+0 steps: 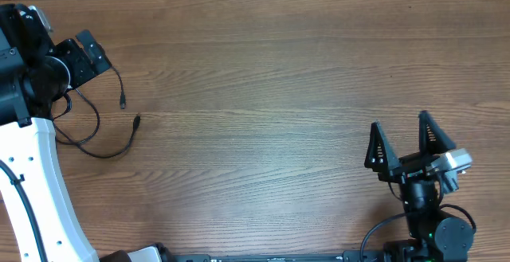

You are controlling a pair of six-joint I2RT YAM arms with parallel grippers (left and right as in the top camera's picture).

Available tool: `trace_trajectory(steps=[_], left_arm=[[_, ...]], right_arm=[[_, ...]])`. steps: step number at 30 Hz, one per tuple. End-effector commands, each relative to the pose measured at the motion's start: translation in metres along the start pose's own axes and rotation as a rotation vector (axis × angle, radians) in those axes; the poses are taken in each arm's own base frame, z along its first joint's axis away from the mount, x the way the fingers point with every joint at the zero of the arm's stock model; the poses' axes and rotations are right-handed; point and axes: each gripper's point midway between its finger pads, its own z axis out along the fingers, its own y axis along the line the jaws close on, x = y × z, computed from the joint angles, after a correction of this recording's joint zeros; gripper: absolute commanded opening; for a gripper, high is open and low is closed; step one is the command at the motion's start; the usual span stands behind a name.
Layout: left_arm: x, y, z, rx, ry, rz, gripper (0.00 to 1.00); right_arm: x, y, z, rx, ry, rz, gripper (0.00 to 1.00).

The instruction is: Untangle cables

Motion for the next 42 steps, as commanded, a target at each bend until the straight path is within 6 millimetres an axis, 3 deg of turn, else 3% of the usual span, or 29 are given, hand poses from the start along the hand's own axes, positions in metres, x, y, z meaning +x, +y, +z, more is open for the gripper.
trace_trajectory(steps=[1,8,16,21,42], left_arm=[[-0.002,-0.004,0.000,0.009,-0.005,0.017,1.00],[-0.002,-0.004,0.000,0.009,-0.005,0.017,1.00],[-0.002,-0.004,0.000,0.009,-0.004,0.017,1.00],[-0.002,-0.004,0.000,0.009,-0.005,0.017,0.99],[-0.002,-0.004,0.000,0.009,-0.004,0.017,0.99]], right_arm=[[0.007,-0.006,-0.007,0.021,-0.024,-0.001,1.00],[0.029,-0.020,-0.014,0.078,0.009,0.004,1.00],[0.071,-0.035,-0.023,0.142,0.154,0.018,1.00],[0.112,-0.047,-0.036,0.202,0.327,0.031,1.00],[0.112,-0.048,-0.036,0.209,0.327,0.031,1.00]])
